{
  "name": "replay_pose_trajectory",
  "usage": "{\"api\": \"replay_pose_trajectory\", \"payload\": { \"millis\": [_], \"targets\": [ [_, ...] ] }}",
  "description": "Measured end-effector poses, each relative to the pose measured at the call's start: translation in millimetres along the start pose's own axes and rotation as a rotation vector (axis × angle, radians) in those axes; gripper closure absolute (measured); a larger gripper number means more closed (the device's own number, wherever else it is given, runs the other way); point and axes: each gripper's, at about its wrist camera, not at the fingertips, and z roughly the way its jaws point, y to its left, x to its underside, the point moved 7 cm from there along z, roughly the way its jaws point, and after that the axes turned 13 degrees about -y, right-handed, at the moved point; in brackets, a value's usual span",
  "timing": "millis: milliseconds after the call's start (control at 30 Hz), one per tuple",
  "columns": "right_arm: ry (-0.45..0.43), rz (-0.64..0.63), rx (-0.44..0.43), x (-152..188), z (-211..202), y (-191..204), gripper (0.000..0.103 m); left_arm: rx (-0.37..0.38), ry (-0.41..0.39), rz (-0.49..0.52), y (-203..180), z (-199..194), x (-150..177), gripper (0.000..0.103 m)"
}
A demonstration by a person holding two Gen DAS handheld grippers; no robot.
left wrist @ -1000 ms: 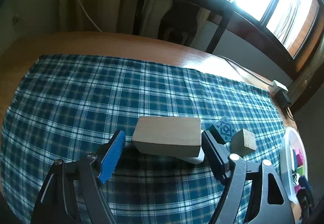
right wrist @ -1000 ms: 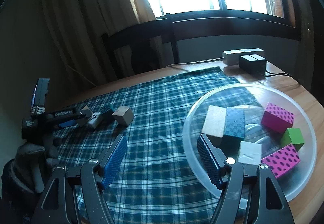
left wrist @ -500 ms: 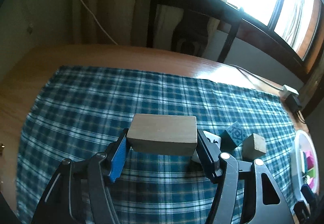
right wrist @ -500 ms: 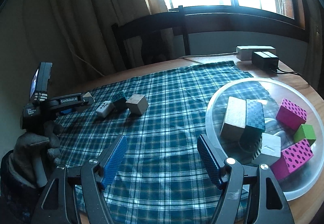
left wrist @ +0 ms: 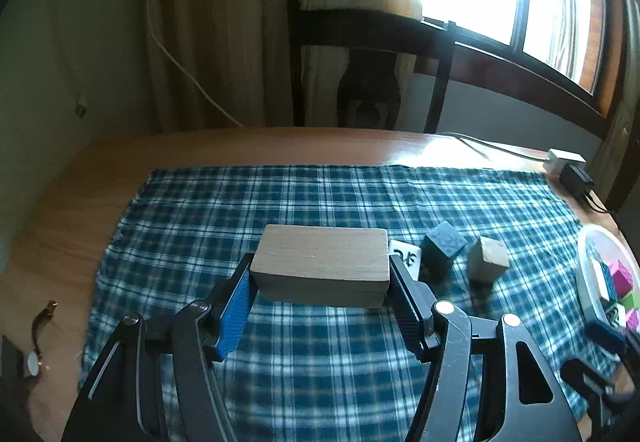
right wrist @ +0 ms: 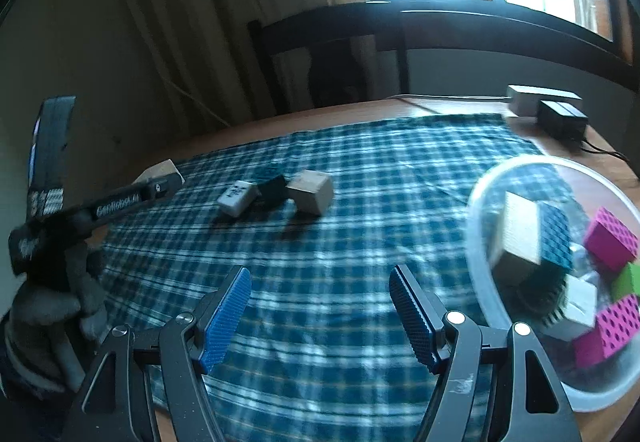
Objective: Organize rigid objects
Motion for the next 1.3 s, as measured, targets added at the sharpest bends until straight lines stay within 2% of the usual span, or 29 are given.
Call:
{"api": "replay_pose_trajectory", "payload": {
  "millis": [333, 533, 700, 767, 900, 1000, 1200, 1300],
  "targets": [
    [0.026, -0.036, -0.041, -26, 39, 26, 0.028, 0.025, -0.013, 0.007, 3, -29, 8, 0.039],
    [0.017, -0.098, -0.041, -45, 64, 43, 0.035, 0.04, -0.02, 0.001, 3, -37, 6, 0.04],
    [0.064, -0.128, -0.055, -48, 94, 51, 0.04, 0.046, -0.027, 0.01, 2, -39, 6, 0.04],
    [0.087, -0.136, -0.062, -46, 103, 53, 0.04, 0.047, -0.005, 0.001, 4, -34, 9, 0.04],
    [0.131, -0.148, -0.069, -41, 117, 53, 0.049, 0.049, 0.049, -0.06, 15, -25, 14, 0.039],
    [0.157, -0.173, -0.066, -37, 126, 54, 0.054, 0.035, 0.052, -0.098, 27, -23, 13, 0.039],
    [0.166, -0.24, -0.064, -37, 138, 63, 0.055, 0.014, 0.075, -0.151, 43, -19, 14, 0.036],
    [0.187, -0.272, -0.058, -34, 146, 65, 0.063, 0.0, 0.082, -0.165, 48, -18, 15, 0.036]
  ]
}}
